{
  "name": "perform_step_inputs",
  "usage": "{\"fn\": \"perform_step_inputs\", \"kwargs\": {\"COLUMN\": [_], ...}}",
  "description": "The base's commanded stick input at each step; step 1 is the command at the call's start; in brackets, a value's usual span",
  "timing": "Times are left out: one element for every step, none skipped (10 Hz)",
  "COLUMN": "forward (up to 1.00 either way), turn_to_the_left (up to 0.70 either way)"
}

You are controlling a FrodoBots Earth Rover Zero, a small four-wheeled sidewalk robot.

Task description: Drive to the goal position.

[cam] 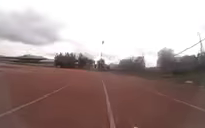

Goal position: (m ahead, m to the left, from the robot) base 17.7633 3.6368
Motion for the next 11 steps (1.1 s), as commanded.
{"fn": "perform_step_inputs", "kwargs": {"forward": [0.7, 0.7, 0.7, 0.7, 0.7, 0.7, 0.7, 0.7, 0.7, 0.7, 0.7], "turn_to_the_left": [0.0, 0.0, 0.0, 0.0, 0.0, 0.0, 0.0, 0.0, 0.0, 0.0, 0.0]}}
